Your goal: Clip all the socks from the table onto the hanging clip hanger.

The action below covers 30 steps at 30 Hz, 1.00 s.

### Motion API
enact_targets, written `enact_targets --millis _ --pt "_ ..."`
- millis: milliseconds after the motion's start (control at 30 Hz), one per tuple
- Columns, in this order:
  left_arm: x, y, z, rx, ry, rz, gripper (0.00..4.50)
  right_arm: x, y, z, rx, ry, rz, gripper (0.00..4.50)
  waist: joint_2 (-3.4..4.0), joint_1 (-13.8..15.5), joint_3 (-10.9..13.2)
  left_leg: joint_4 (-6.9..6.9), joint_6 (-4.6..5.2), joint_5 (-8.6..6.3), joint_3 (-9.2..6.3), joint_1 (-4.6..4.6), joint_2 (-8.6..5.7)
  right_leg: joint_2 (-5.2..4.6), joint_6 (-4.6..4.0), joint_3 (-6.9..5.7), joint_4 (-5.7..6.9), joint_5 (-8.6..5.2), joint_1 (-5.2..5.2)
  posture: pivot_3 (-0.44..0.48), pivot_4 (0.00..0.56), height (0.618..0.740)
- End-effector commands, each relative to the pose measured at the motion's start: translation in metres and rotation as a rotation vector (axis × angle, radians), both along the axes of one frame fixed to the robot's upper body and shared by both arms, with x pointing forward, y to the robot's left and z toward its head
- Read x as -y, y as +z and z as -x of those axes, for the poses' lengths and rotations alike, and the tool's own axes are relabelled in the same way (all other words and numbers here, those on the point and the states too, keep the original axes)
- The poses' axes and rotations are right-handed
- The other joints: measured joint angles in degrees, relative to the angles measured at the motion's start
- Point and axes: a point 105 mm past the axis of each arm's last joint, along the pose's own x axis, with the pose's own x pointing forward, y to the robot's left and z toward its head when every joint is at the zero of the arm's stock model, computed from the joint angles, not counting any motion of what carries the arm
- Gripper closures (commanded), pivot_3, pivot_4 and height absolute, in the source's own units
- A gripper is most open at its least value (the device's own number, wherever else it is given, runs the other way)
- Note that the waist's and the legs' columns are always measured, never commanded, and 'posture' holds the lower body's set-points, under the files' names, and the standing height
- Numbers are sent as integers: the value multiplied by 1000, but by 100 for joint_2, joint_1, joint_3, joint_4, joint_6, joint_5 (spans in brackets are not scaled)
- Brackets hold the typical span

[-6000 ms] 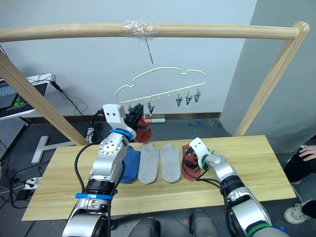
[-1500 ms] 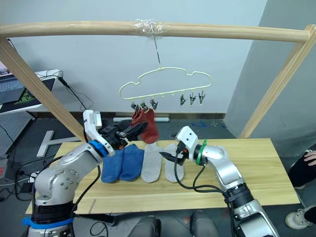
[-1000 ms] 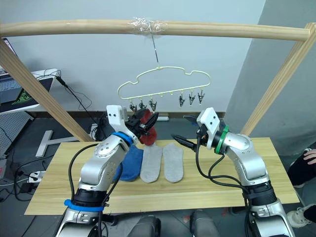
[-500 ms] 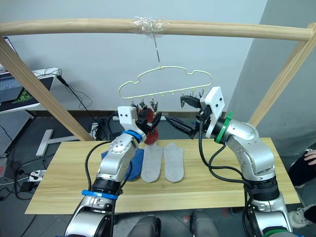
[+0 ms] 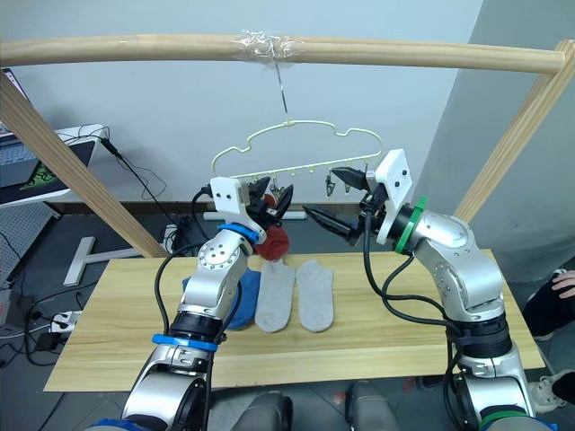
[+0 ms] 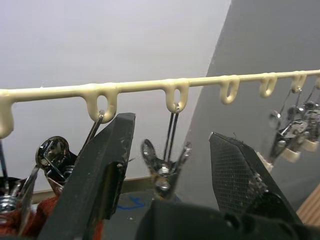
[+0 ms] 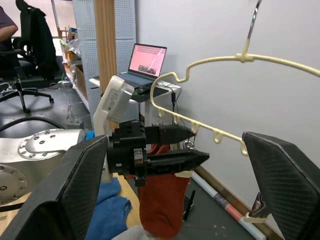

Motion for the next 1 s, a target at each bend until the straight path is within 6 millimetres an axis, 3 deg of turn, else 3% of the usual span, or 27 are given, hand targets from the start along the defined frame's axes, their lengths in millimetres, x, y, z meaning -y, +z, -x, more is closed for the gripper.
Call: enact_targets --millis 33,700,800,1000 --pt "2 12 4 59 5 6 1784 2 17 4 70 9 -24 0 0 -1 0 0 0 0 0 0 0 0 -3 0 0 2 0 -46 144 740" --pt "-3 10 -1 40 31 21 1784 1 18 4 71 11 -23 0 0 -56 0 3 0 0 1 2 0 0 -15 0 6 10 0 -48 153 740" --pt "-4 9 -2 34 31 32 2293 1 19 4 69 12 -26 0 0 -56 0 4 0 0 2 3 1 0 -15 0 8 10 0 -48 153 740" --pt "-4 10 -2 34 30 40 4030 2 18 3 66 9 -28 0 -1 -56 0 7 0 0 2 3 0 0 -15 0 11 11 1 -48 156 740"
